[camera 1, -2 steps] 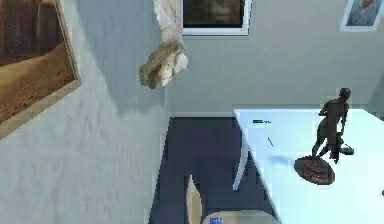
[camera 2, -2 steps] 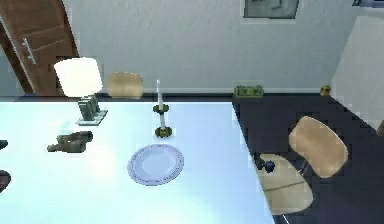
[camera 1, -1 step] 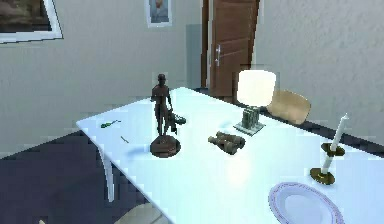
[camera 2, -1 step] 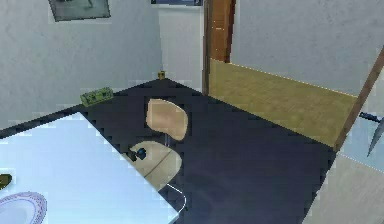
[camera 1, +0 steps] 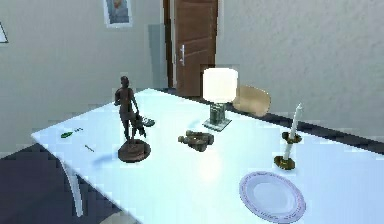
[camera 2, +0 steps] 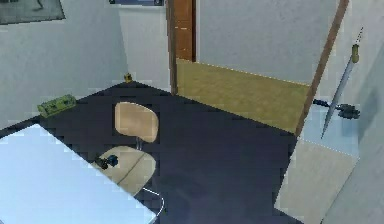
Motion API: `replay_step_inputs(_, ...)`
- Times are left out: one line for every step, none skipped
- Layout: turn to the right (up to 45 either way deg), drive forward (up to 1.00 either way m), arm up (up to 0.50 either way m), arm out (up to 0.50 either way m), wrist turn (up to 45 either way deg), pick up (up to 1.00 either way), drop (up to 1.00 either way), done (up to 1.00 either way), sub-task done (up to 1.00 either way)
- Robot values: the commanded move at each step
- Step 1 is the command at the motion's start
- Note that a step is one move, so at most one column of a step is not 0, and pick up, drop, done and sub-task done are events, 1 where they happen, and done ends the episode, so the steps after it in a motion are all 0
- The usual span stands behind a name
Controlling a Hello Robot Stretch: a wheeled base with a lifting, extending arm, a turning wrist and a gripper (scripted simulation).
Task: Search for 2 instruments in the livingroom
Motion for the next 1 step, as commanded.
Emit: replay_step_inputs(0.0, 0.0, 0.0, 0.0, 0.0, 0.0, 0.0, 1.0, 0.0)
